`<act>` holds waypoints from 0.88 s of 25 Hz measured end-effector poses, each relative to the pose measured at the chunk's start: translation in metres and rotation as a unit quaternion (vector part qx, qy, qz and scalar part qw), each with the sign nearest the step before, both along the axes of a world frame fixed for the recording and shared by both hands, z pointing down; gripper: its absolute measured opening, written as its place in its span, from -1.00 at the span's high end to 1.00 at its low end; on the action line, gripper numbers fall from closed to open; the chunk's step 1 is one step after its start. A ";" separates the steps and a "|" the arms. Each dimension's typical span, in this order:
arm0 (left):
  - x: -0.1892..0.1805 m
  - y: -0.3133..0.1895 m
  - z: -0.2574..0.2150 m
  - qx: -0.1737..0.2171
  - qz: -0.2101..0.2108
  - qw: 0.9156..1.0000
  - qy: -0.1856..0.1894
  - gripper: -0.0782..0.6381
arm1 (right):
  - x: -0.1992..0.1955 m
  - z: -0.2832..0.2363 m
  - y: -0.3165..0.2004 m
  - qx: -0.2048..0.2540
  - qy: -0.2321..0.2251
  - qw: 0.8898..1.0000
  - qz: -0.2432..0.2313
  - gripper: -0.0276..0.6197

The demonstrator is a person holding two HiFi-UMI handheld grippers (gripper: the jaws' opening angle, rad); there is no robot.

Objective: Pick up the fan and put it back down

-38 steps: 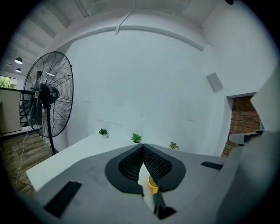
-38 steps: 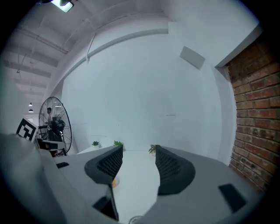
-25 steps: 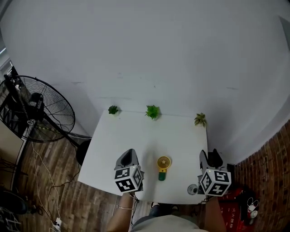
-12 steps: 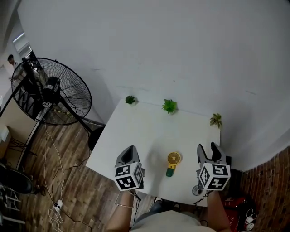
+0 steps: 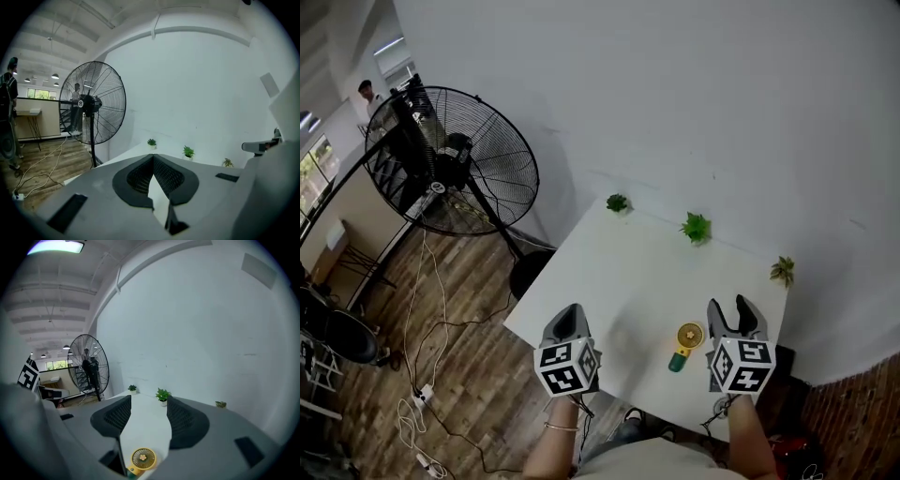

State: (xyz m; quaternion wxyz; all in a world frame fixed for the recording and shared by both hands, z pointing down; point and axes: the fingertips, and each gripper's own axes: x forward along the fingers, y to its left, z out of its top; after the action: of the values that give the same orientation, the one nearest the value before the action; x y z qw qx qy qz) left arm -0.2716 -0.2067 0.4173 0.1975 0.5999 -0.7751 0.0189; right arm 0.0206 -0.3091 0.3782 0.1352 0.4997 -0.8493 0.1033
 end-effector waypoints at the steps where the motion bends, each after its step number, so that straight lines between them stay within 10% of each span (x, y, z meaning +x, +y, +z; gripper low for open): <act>1: -0.003 0.002 0.001 -0.001 -0.003 1.000 0.000 0.76 | -0.005 0.001 0.000 -0.001 0.001 1.000 -0.005 0.18; 22: 0.002 -0.013 0.091 -0.107 0.064 0.992 0.023 0.76 | -0.023 0.109 0.029 -0.129 0.018 0.991 0.042 0.17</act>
State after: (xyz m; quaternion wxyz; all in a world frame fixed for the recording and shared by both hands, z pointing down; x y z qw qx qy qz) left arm -0.2693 -0.2198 0.5085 0.2766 0.6242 -0.7237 0.1006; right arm -0.0023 -0.2803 0.4875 0.2091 0.5153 -0.8043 0.2092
